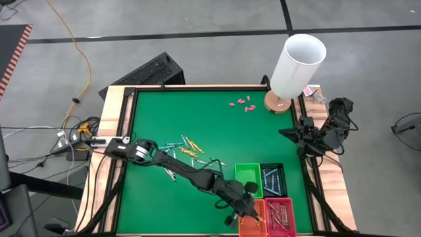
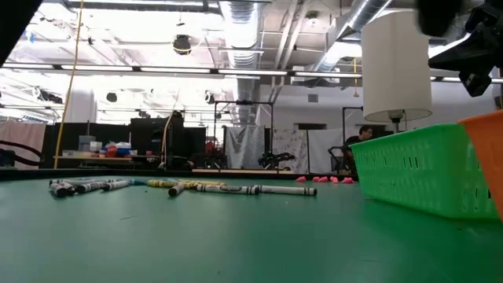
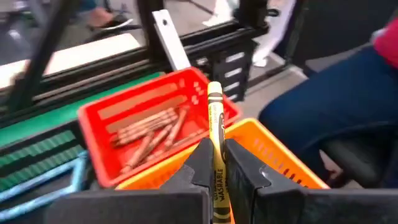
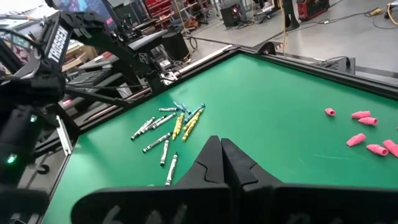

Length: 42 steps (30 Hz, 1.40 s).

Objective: Sort crayons
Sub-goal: Put the light green crayon into the orange bin, then put the black crayon into the green bin

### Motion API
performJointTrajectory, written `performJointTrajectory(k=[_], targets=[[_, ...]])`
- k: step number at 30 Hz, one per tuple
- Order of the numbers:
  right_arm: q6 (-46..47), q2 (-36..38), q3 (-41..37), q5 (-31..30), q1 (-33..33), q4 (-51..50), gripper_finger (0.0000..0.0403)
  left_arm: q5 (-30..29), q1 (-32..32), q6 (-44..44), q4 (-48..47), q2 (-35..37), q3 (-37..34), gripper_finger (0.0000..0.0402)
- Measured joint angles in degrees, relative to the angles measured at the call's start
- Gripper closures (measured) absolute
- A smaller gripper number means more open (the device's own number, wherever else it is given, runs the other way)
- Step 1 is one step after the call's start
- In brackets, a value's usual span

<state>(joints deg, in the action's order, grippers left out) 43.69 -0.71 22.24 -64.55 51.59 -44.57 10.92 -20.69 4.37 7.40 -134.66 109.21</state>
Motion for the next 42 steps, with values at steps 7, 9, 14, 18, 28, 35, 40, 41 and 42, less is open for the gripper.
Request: performJointTrajectory(k=[7,9,14,18,28,35,40,41,42], targets=[[0.0,0.0,0.0,0.0,0.0,-0.2,0.0403,2.1,0.0,1.5,-5.8,-1.6,2.1,0.0378],[0.0,0.0,0.0,0.0,0.0,-0.3,0.0403,2.0,0.0,2.2,-6.5,-1.5,2.1,0.0359],[0.0,0.0,0.0,0.0,0.0,-0.4,0.0403,1.8,0.2,0.7,-8.2,-1.3,2.1,0.0298],[0.0,0.0,0.0,0.0,0.0,-0.5,0.0403,0.1,0.5,-3.0,-8.6,-0.8,2.3,0.026],[0.3,0.0,0.0,0.2,0.0,-0.6,0.0403,-9.7,2.4,4.1,-29.8,14.1,2.0,0.0263],[0.3,0.0,0.0,0.2,0.0,-1.1,0.0403,-19.2,3.6,5.0,-36.0,28.2,-8.7,0.0271],[0.4,0.0,0.0,0.2,0.0,-1.1,0.0403,-23.0,5.3,2.1,-28.1,38.3,-26.9,0.0271],[0.4,0.0,0.0,0.1,0.0,-1.1,0.0403,-24.7,5.6,1.8,-24.9,39.7,-31.0,0.0271],[0.4,0.0,0.0,0.1,0.0,-1.1,0.0403,-26.0,6.0,1.2,-21.1,40.9,-35.0,0.0271]])
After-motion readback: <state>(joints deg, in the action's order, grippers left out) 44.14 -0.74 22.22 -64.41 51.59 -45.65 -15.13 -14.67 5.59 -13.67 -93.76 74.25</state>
